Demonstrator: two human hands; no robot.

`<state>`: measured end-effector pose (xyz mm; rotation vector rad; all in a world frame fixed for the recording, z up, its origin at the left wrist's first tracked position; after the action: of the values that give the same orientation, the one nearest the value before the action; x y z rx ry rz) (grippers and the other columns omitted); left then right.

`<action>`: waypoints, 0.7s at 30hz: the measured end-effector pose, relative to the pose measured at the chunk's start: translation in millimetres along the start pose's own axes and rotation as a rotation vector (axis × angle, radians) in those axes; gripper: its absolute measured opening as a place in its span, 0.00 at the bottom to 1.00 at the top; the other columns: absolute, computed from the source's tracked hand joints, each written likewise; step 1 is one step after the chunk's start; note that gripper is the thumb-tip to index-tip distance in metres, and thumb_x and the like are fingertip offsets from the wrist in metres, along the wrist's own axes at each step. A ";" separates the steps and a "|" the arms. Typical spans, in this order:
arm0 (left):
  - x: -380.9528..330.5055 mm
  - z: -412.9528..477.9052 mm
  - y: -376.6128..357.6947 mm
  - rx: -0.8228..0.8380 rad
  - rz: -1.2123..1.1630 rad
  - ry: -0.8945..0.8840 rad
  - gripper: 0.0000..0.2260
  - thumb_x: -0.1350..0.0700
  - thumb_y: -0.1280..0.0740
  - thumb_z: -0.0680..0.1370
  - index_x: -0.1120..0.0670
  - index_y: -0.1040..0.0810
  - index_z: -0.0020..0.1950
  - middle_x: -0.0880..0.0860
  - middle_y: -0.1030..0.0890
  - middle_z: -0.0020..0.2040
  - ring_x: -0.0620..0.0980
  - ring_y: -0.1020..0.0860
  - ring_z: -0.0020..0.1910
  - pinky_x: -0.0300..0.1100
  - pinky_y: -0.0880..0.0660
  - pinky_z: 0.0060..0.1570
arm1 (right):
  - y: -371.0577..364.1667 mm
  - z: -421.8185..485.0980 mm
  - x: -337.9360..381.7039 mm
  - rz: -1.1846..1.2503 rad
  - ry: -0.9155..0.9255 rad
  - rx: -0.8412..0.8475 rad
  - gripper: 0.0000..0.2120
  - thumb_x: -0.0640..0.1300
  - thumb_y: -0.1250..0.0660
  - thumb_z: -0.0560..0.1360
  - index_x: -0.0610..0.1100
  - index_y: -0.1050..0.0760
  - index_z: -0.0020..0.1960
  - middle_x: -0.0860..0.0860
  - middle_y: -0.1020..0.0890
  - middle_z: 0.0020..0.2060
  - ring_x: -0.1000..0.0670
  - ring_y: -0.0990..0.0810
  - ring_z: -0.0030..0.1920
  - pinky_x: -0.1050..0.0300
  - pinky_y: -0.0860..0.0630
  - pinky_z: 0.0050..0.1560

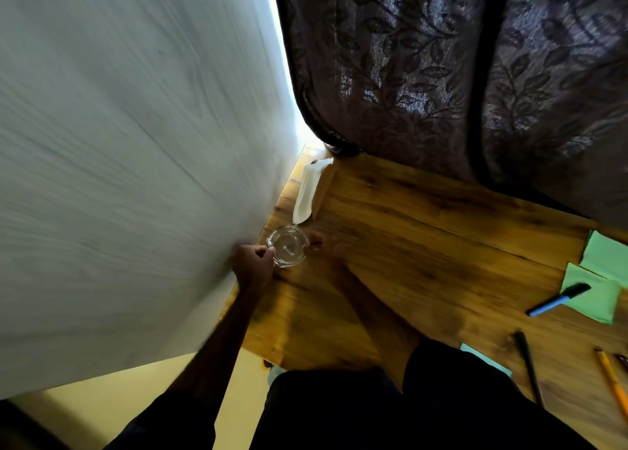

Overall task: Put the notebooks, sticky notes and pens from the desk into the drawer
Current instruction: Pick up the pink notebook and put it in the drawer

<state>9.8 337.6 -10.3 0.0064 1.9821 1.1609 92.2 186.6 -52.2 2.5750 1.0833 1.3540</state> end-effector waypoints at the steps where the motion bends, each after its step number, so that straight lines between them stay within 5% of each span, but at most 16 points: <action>1: -0.1 -0.4 0.0 0.009 0.005 0.001 0.10 0.57 0.29 0.78 0.64 0.14 0.48 0.57 0.14 0.39 0.51 0.15 0.36 0.36 0.25 0.38 | -0.2 2.5 -2.8 0.010 -0.005 0.003 0.22 0.46 0.33 0.78 0.45 0.29 0.71 0.41 0.26 0.67 0.40 0.26 0.67 0.51 0.28 0.66; 5: -5.7 -6.4 0.5 0.023 0.059 -0.065 0.11 0.58 0.32 0.79 0.61 0.16 0.40 0.54 0.17 0.33 0.48 0.21 0.31 0.44 0.20 0.37 | 4.9 -1.9 -5.5 0.045 0.018 0.004 0.22 0.44 0.30 0.77 0.44 0.27 0.69 0.43 0.23 0.65 0.43 0.23 0.65 0.52 0.26 0.64; 8: -7.4 -17.8 6.8 -0.043 0.133 -0.029 0.11 0.53 0.33 0.79 0.59 0.16 0.46 0.57 0.16 0.40 0.55 0.17 0.40 0.51 0.18 0.44 | 17.2 -11.7 -3.5 -0.055 0.130 -0.097 0.21 0.43 0.29 0.76 0.40 0.25 0.68 0.48 0.20 0.61 0.48 0.22 0.62 0.54 0.26 0.63; 11: -21.7 -34.7 13.2 -0.129 0.331 -0.122 0.13 0.51 0.35 0.81 0.59 0.17 0.49 0.58 0.15 0.44 0.57 0.16 0.42 0.49 0.19 0.43 | 34.3 -22.2 -15.7 -0.048 0.164 -0.169 0.17 0.43 0.28 0.76 0.40 0.23 0.64 0.49 0.18 0.58 0.49 0.19 0.58 0.59 0.22 0.55; 15: -62.7 -67.1 3.4 -0.140 0.239 -0.421 0.06 0.58 0.31 0.78 0.58 0.15 0.48 0.55 0.14 0.41 0.51 0.16 0.37 0.40 0.23 0.40 | 70.5 -42.6 -46.7 0.020 0.170 -0.312 0.13 0.41 0.28 0.76 0.42 0.20 0.60 0.53 0.17 0.53 0.54 0.17 0.52 0.78 0.28 0.37; 21: -106.9 -104.4 -54.5 0.125 0.182 -0.650 0.10 0.57 0.32 0.80 0.54 0.17 0.61 0.52 0.14 0.50 0.50 0.16 0.48 0.42 0.22 0.48 | 129.4 -71.6 -100.6 0.060 0.079 -0.468 0.12 0.43 0.27 0.74 0.46 0.17 0.57 0.49 0.14 0.52 0.49 0.16 0.52 0.49 0.19 0.54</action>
<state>33.5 189.9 43.8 0.5680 1.4835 0.9790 74.4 9.4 -36.1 2.2412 0.6039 1.5158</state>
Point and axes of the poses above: each hand's wrist, its own z-axis towards the middle knuckle, its own y-axis out of the back of the hand, x = y × z, the point moved 5 cm from there along z, towards the middle knuckle
